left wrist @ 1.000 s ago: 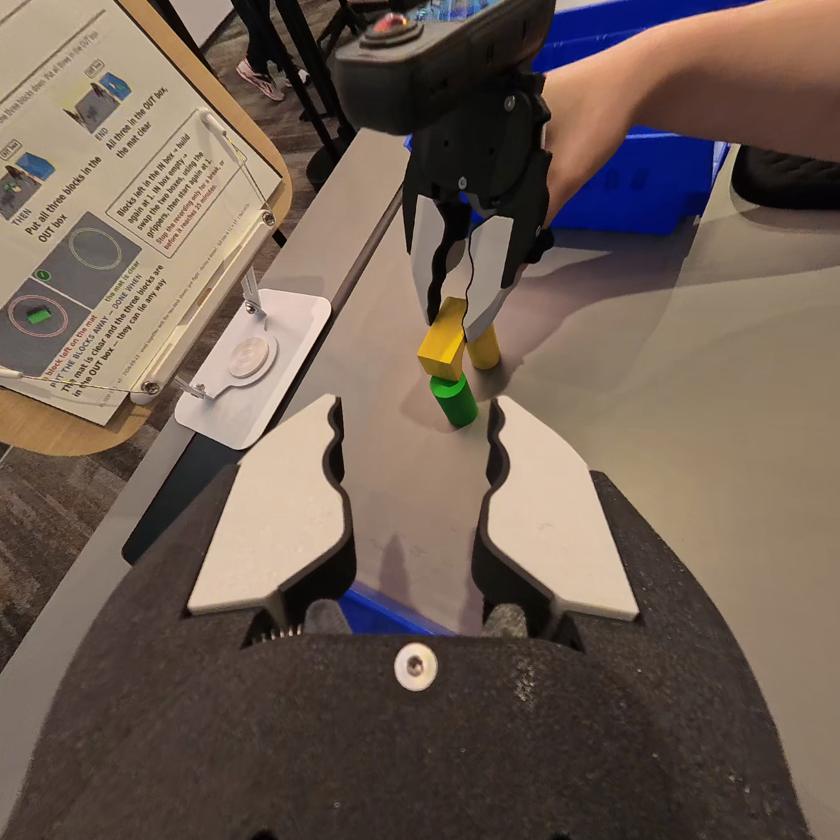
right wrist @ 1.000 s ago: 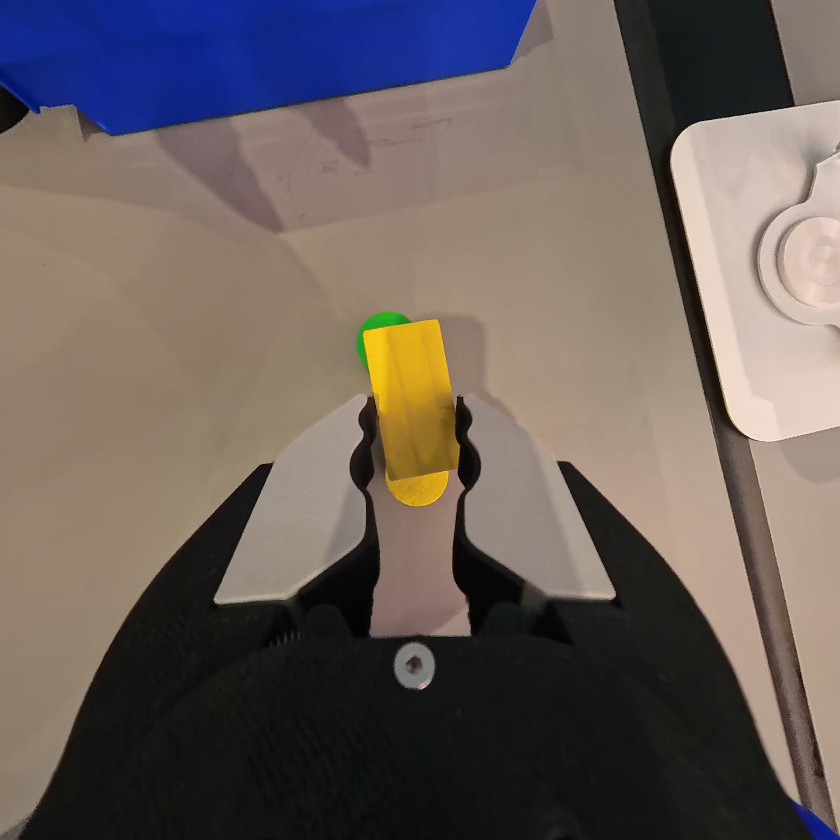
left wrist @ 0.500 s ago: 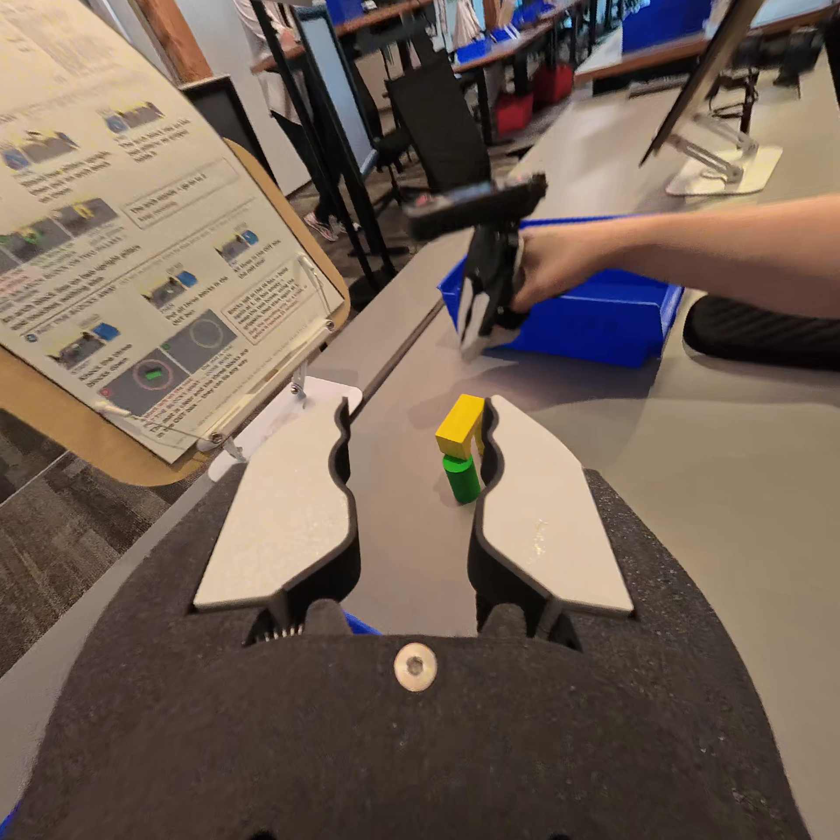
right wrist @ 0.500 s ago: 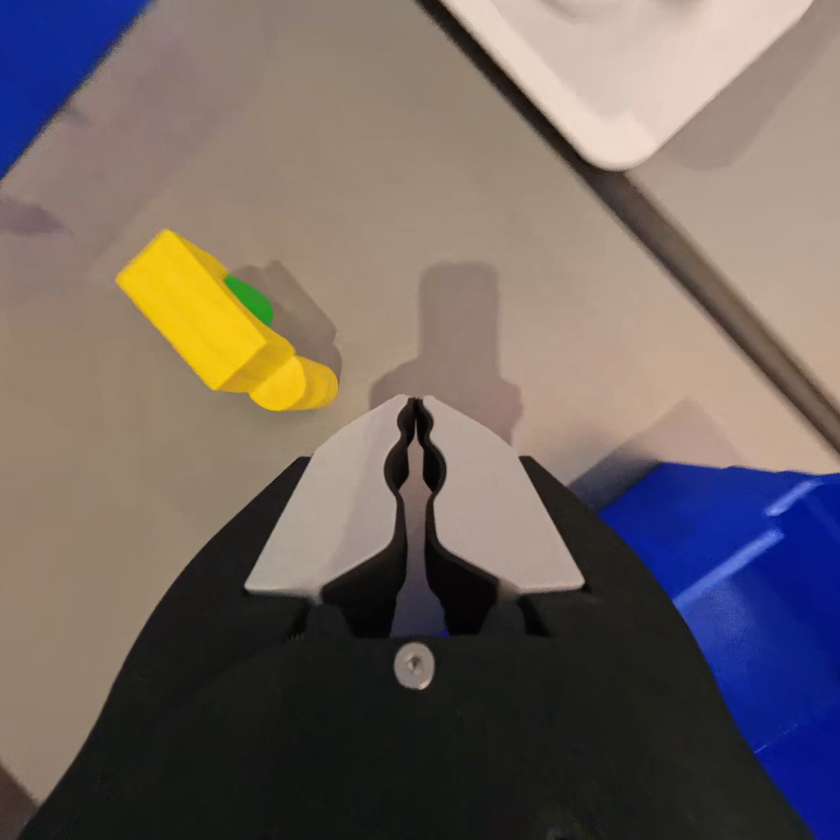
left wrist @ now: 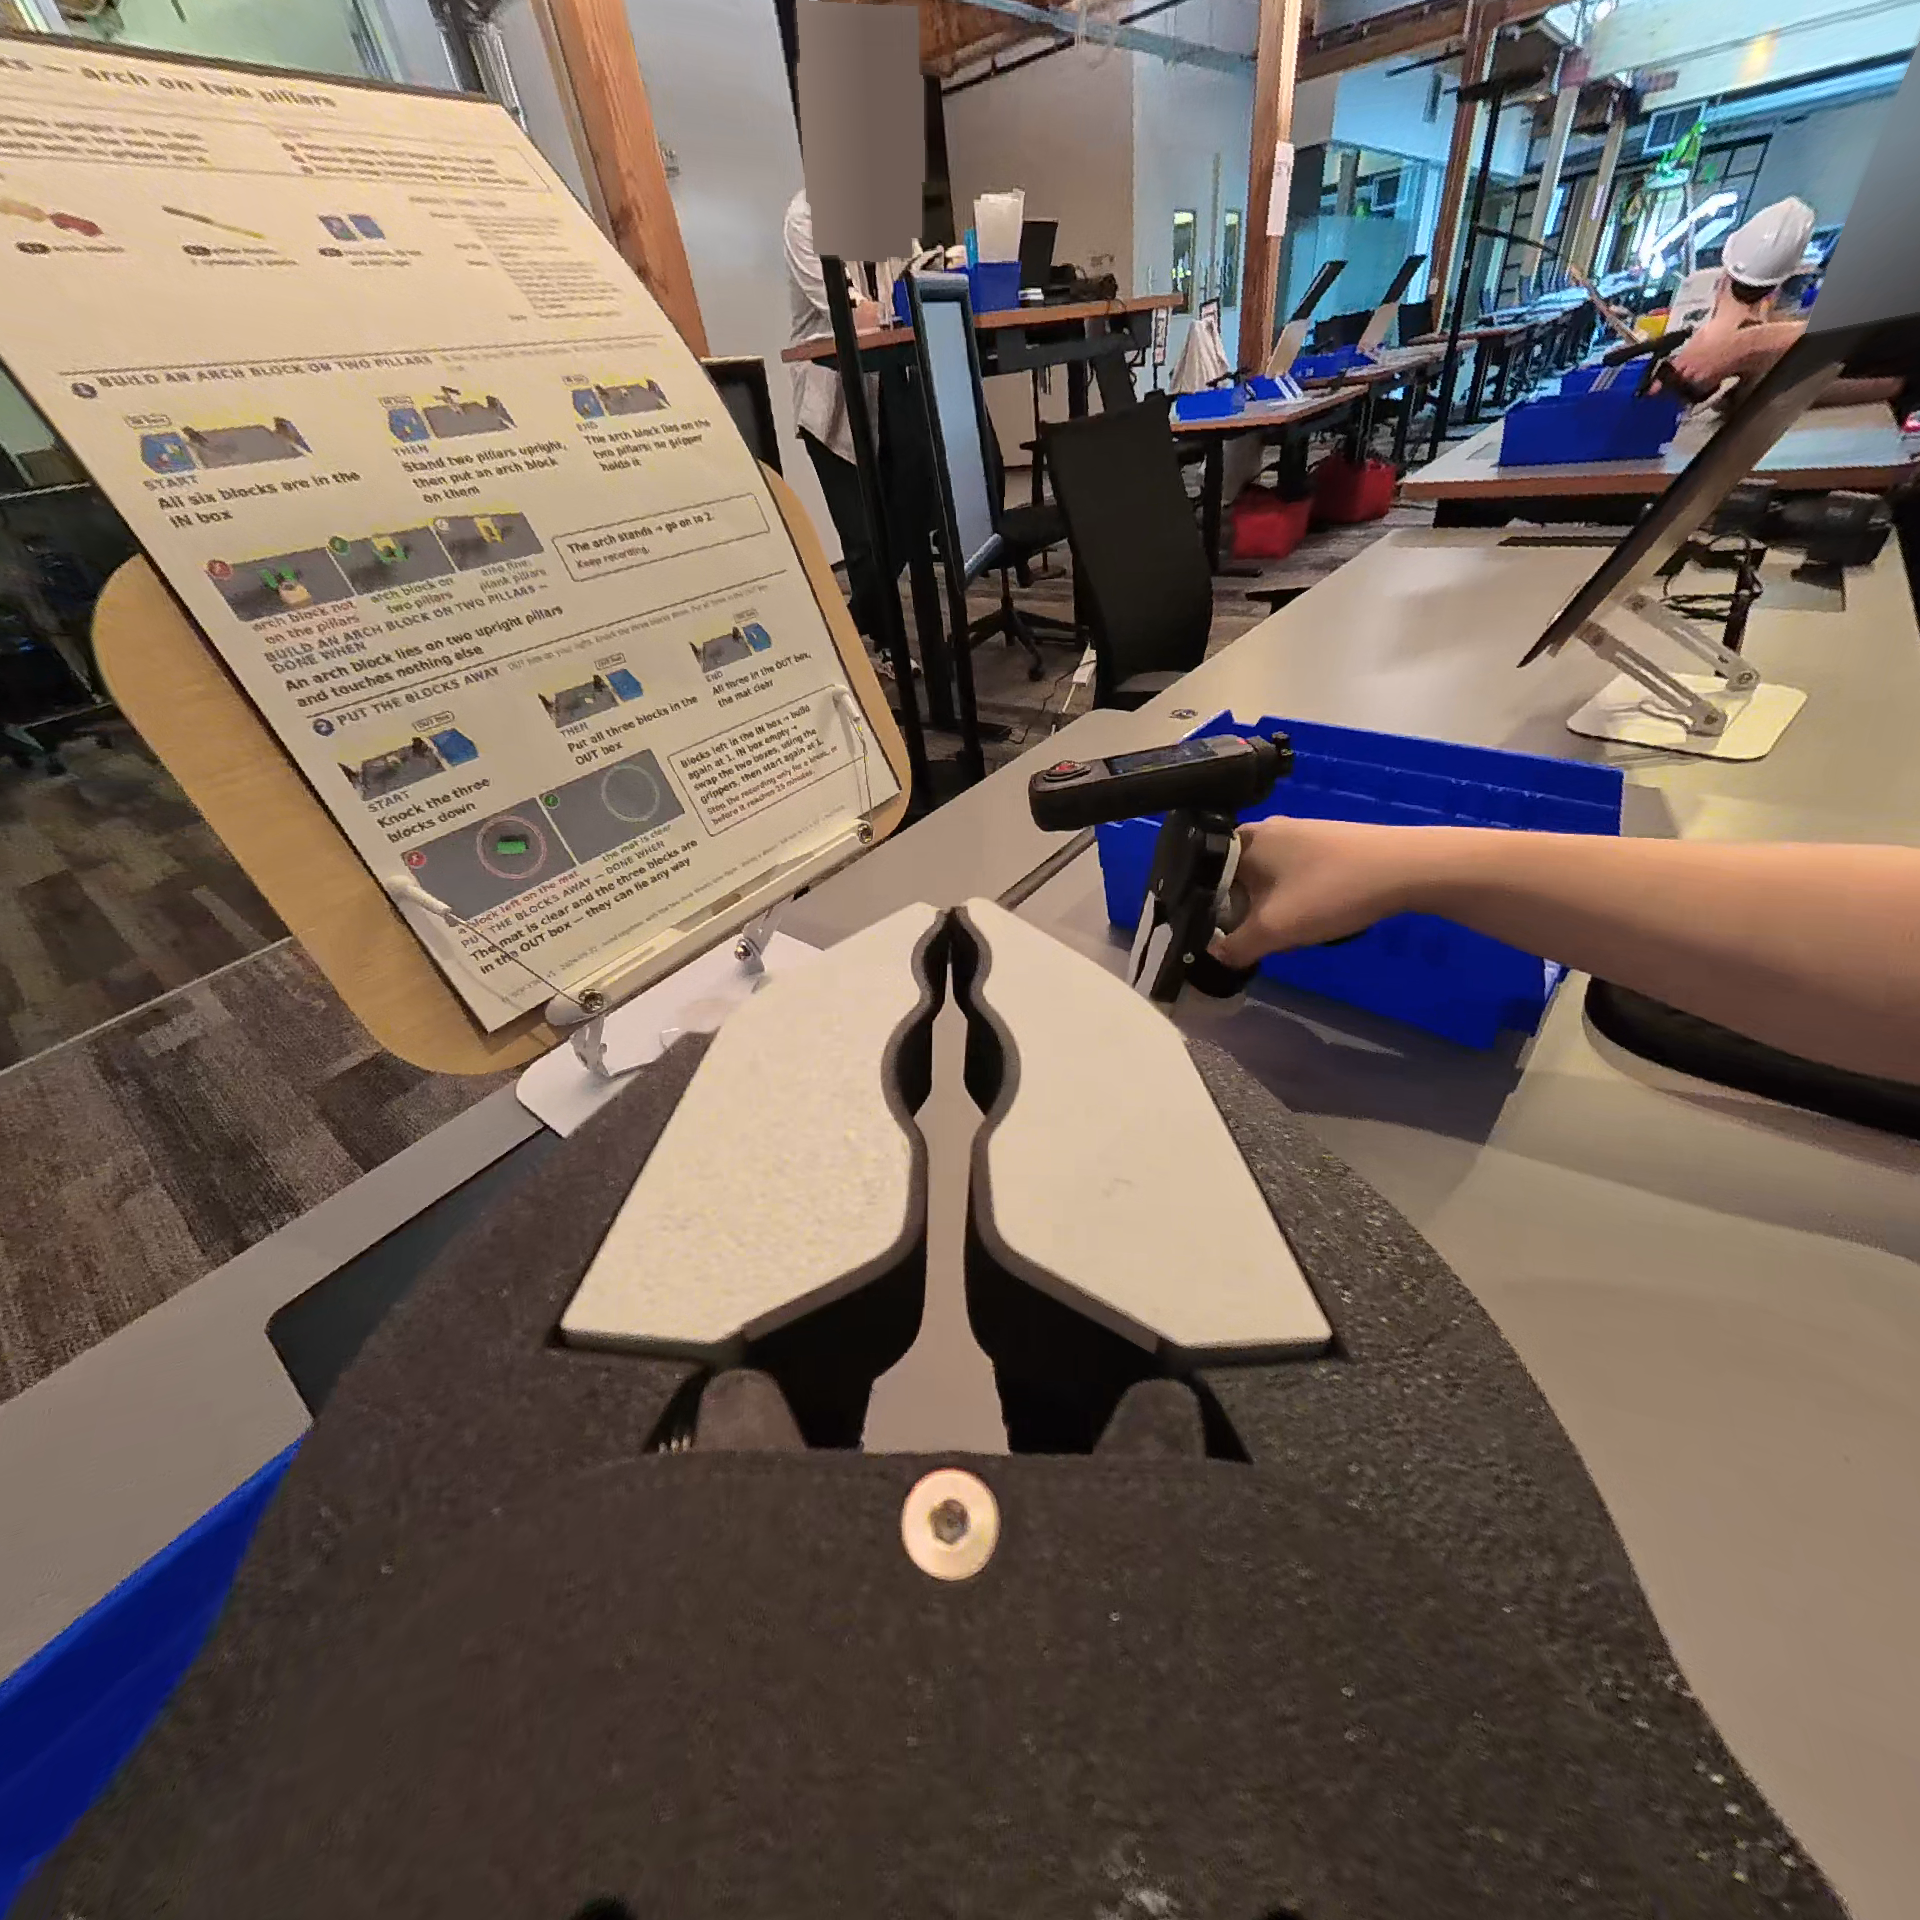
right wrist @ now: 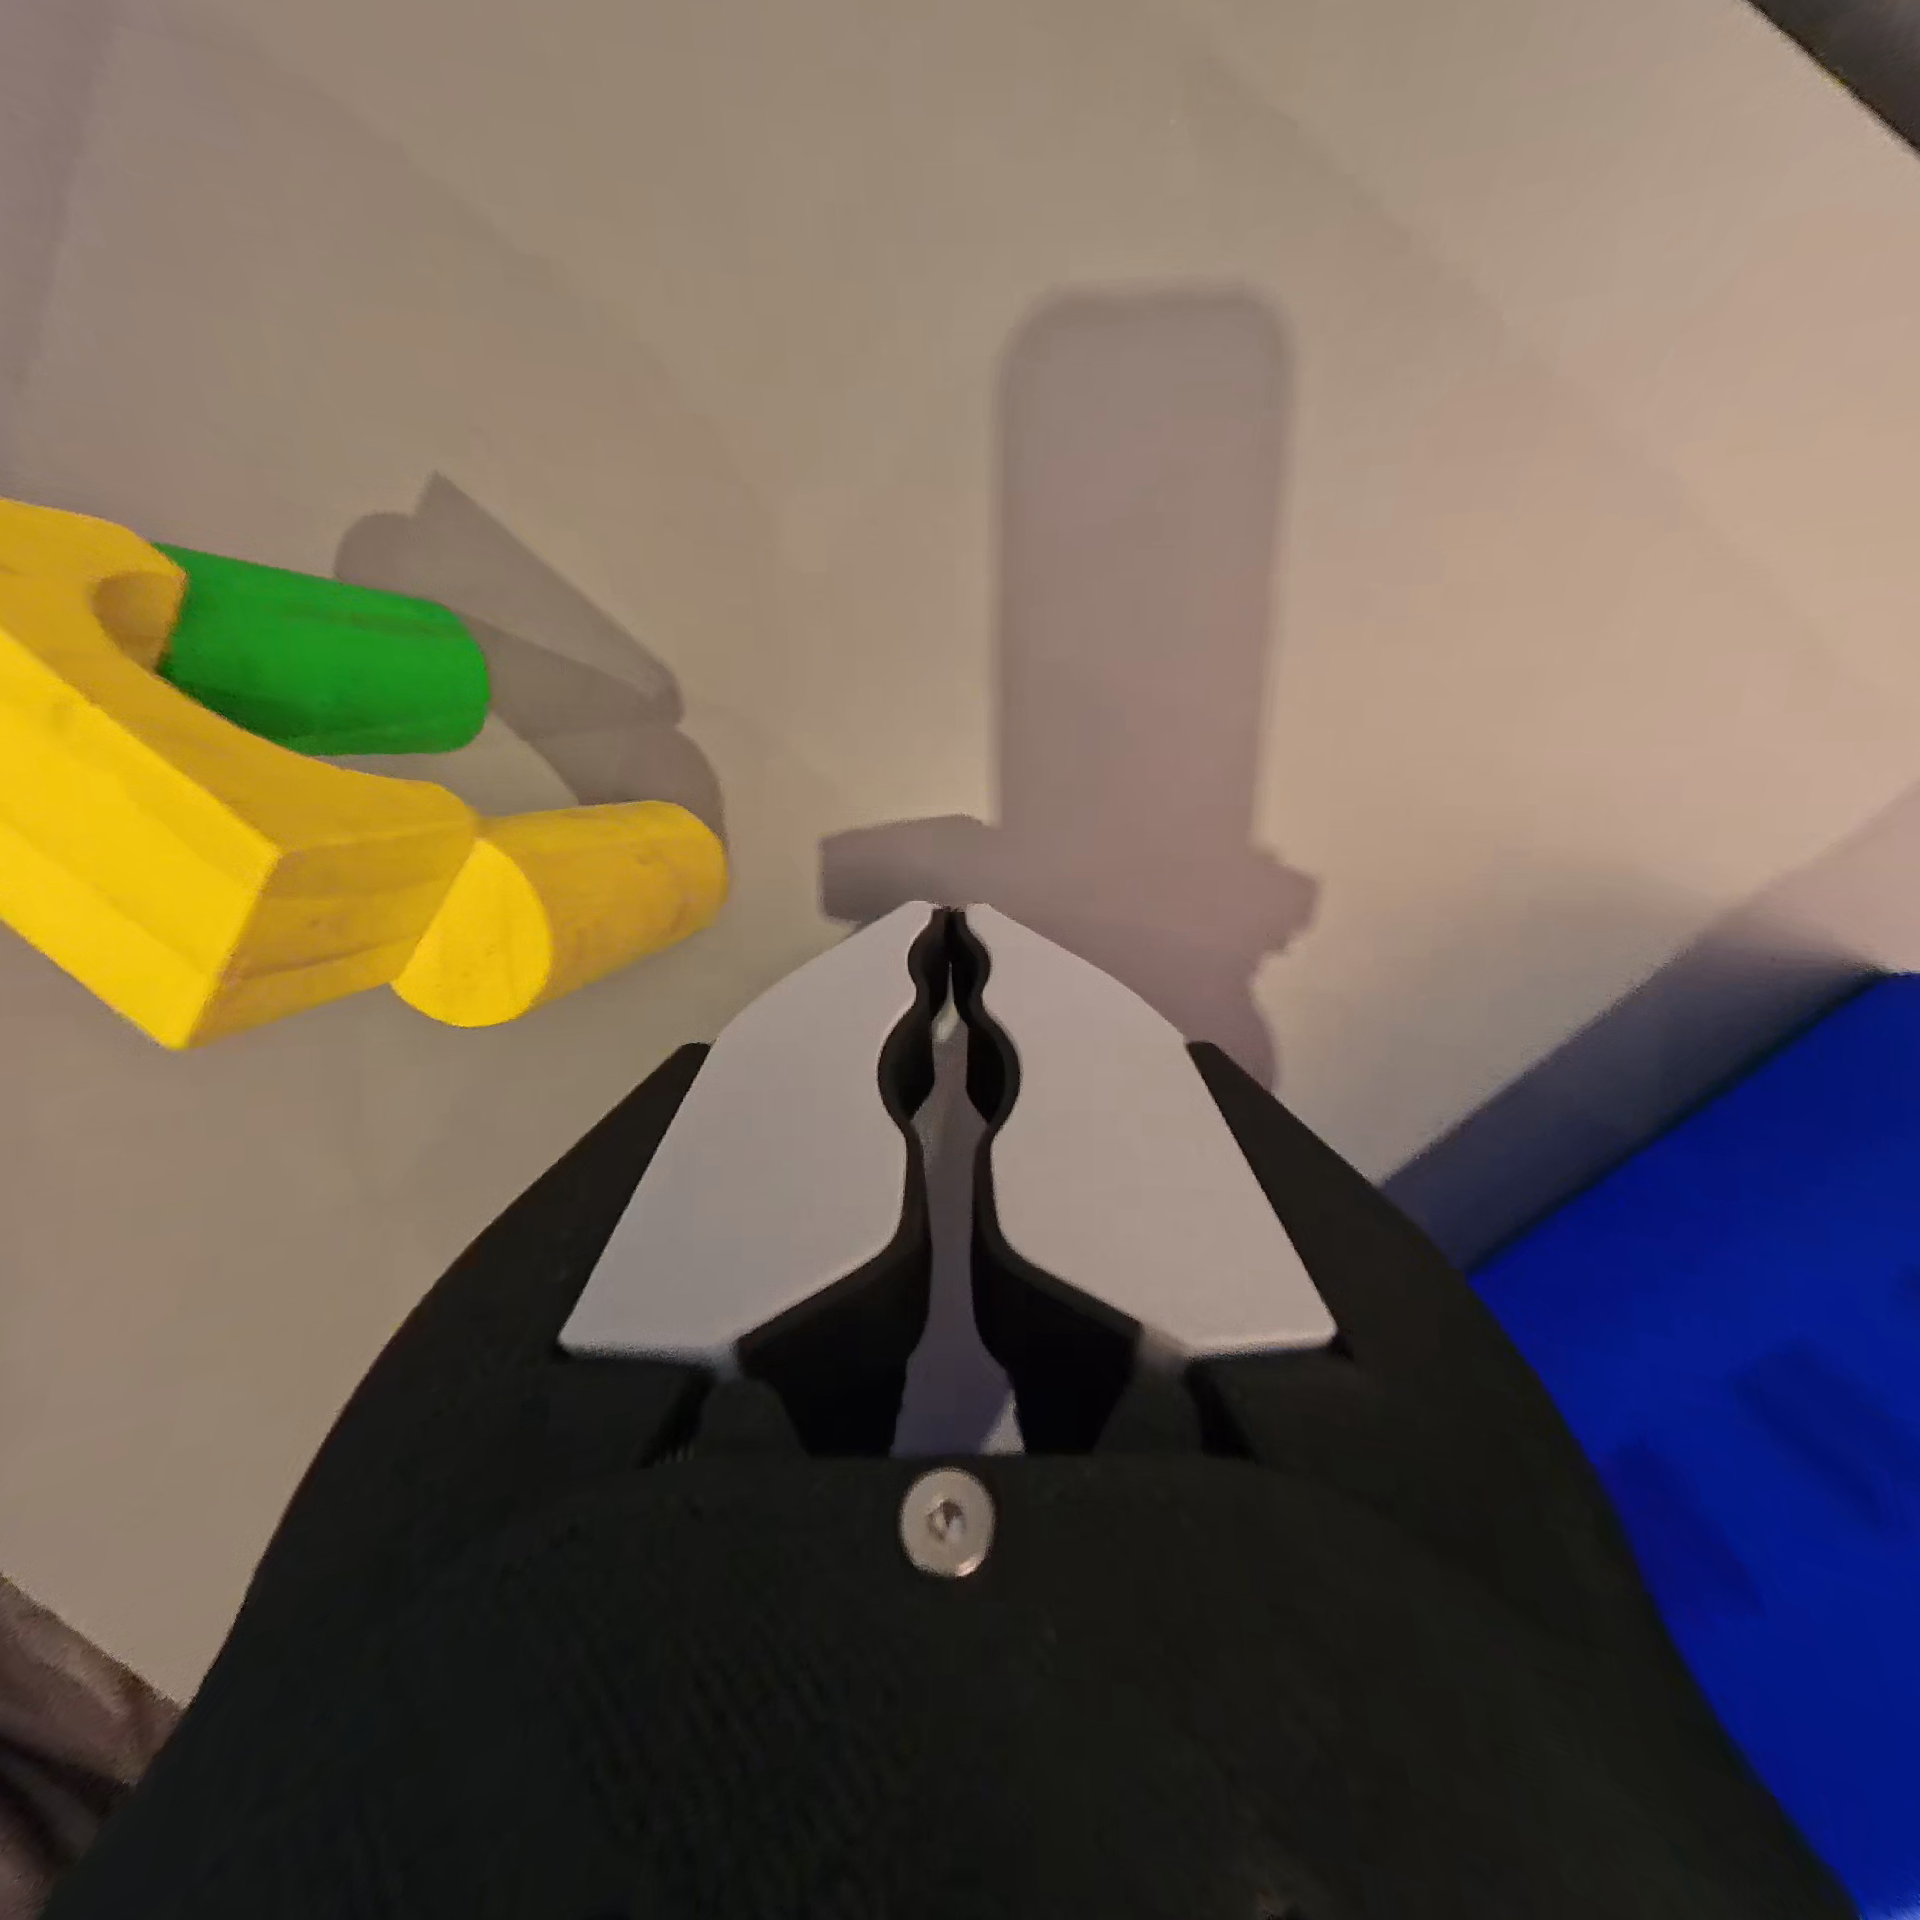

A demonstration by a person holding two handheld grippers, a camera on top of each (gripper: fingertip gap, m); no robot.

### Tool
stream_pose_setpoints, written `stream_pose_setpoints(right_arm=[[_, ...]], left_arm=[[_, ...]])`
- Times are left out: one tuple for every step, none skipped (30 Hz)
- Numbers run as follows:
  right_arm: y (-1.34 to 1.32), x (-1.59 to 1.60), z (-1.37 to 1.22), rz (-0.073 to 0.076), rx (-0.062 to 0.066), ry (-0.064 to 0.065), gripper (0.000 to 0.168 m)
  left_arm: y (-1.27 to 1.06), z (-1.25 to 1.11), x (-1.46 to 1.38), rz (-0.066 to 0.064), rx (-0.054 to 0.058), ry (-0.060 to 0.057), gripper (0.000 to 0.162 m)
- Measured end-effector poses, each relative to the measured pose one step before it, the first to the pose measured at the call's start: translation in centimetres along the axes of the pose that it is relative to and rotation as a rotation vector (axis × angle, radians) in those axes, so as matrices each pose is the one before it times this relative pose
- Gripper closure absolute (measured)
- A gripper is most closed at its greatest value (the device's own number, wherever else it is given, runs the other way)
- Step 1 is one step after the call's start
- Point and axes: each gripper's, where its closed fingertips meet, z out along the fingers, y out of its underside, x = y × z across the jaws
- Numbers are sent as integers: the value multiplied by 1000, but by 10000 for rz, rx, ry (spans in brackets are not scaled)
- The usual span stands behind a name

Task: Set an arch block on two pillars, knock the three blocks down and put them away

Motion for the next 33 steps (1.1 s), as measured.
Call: stream_pose_setpoints(right_arm=[[-153,-503,8,-75,17,-125,167],[-164,-580,33,-115,-7,-70,167],[-229,-706,46,-184,-8,-33,167],[-316,-896,95,-276,4,-25,167],[-366,-956,109,-280,-11,53,167],[-513,-989,126,-305,24,155,168],[-587,-1187,155,-366,10,132,168],[-704,-1504,216,-425,18,0,168],[-868,-1798,245,-454,80,-175,168],[-868,-1718,195,-410,56,-194,167],[-871,-1433,-48,-400,46,-104,168],[-894,-757,-385,-357,97,215,168],[-923,-253,-709,-322,190,408,168],[-777,10,-880,-282,196,451,168],[-540,-15,-925,-275,157,323,167],[-364,-339,-836,-270,177,22,167],[-160,-675,-706,-276,196,-240,167],[147,-859,-551,-279,172,-344,167],[440,-833,-338,-303,165,-272,156],[735,-1056,-133,-569,147,-344,142],[945,-1220,-12,-810,156,-377,137],[989,-1005,48,-755,211,-192,128],[1015,-930,82,-662,153,-156,119],[930,-729,91,-554,113,-74,116],[782,-257,92,-365,90,141,116],[648,52,131,-169,57,192,116],[550,-42,189,-41,27,16,116],[611,-159,197,-17,-60,-178,116],[579,-209,215,37,-85,-259,116],[517,-314,246,43,-59,-342,115],[699,-430,284,39,-204,-423,115],[849,-162,398,43,-329,-226,115],[872,-56,480,23,-375,-117,116]], left_arm=[[-134,-74,14,-37,92,45,162],[-72,-64,71,-26,31,73,162],[34,-24,7,-13,-54,31,162],[104,0,-38,21,-99,-19,162],[117,21,15,72,-86,-7,162],[130,42,42,93,-86,-7,162],[174,78,33,93,-125,-12,162],[226,73,53,105,-153,10,162],[240,90,33,111,-153,-3,162],[257,64,-23,102,-150,-47,162],[247,47,-82,84,-148,-83,162],[196,-4,-67,68,-127,-79,162],[93,-59,-32,41,-74,-58,162],[9,-104,-12,-18,-32,-37,162],[-93,-133,35,-67,13,4,162],[-122,-151,85,-89,25,47,161],[-81,-136,96,-84,-27,65,156],[47,-129,99,-35,-116,68,149],[192,-114,97,17,-205,65,141],[346,-120,237,91,-281,145,136],[423,-69,283,141,-307,169,131],[452,-48,184,180,-314,85,124],[432,-32,17,206,-300,-30,122],[334,-23,-19,216,-214,-42,121],[245,14,78,192,-128,31,121],[306,42,264,154,-133,164,121],[434,83,358,129,-221,235,121],[536,97,374,149,-287,215,121],[580,96,642,258,-304,349,120],[706,98,1054,398,-353,528,120],[820,143,1184,458,-429,527,120],[876,247,1313,508,-515,537,120],[782,351,1051,526,-555,340,121]])
